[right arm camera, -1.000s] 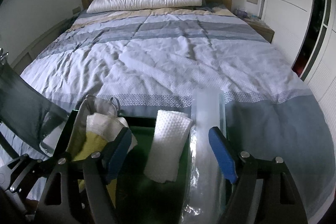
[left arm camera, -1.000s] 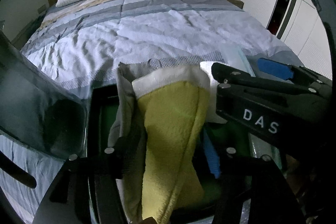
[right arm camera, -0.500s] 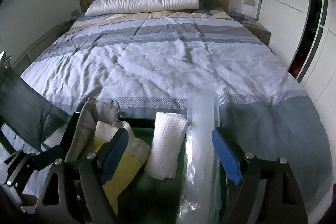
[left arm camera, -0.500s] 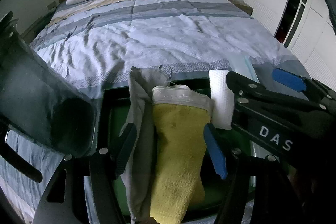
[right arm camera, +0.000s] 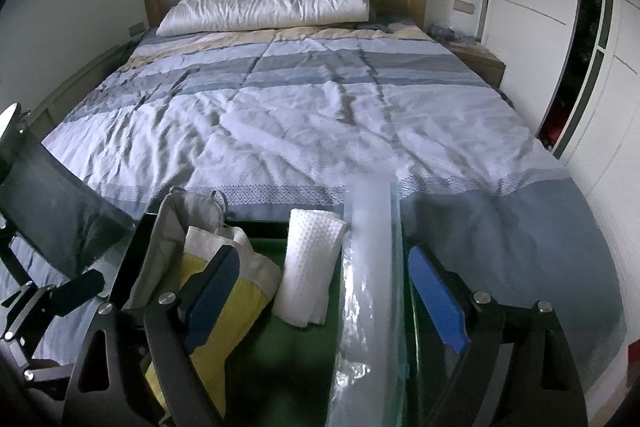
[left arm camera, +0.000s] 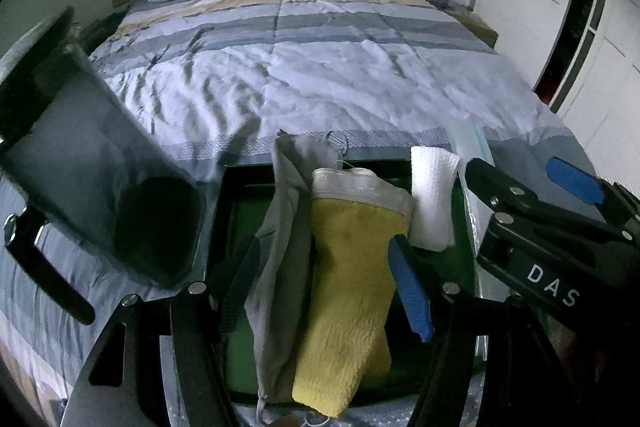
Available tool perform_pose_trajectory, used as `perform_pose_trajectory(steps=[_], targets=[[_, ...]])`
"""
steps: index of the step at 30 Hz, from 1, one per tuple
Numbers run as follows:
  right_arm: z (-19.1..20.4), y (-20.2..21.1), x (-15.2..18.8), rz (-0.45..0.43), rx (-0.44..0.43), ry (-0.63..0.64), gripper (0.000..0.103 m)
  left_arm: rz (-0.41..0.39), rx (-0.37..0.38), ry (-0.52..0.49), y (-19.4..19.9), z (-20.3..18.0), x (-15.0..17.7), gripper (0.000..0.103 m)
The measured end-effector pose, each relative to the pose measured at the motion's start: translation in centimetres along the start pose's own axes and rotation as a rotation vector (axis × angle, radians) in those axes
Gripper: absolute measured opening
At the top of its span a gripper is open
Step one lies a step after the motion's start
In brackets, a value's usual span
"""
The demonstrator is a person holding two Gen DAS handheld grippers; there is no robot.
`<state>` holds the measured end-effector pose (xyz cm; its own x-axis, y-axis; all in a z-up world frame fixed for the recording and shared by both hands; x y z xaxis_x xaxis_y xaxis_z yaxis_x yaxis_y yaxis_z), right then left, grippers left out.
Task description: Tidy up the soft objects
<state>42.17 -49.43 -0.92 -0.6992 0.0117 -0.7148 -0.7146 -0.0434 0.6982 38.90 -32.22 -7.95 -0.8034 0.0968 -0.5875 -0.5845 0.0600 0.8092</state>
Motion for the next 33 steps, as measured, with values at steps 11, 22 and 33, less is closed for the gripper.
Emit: perform_pose_trajectory(steps=[11,22,33], targets=[[0.5,1.7,-0.4,-0.013,0.036,-0.004,0.094,-0.021,-0.019,0.036,1.6,0.6,0.3,0.061],[0.6,3.8,0.0,-0.044,0.059,-0.014,0.103,-0.061,0.009,0.058,4.3,1.6,0.4,0.088],[0.2,7.8,0.2,-0.092,0.089,-0.040,0.103,-0.061,0.007,0.101,7.3,3.2,2.1,0.096]])
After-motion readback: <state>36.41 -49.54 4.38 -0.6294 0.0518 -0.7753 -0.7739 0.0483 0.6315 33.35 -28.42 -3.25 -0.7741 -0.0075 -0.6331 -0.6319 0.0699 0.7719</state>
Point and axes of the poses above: each gripper's, at about its wrist camera, not at the fingertips, and y roughly against the way its jaws point, z to its left, x to its underside, the point moved 4 cm from there along -y, roughly the way its jaws point, and after that the axes turned 2 degrees about -y, right-handed, at the moved point
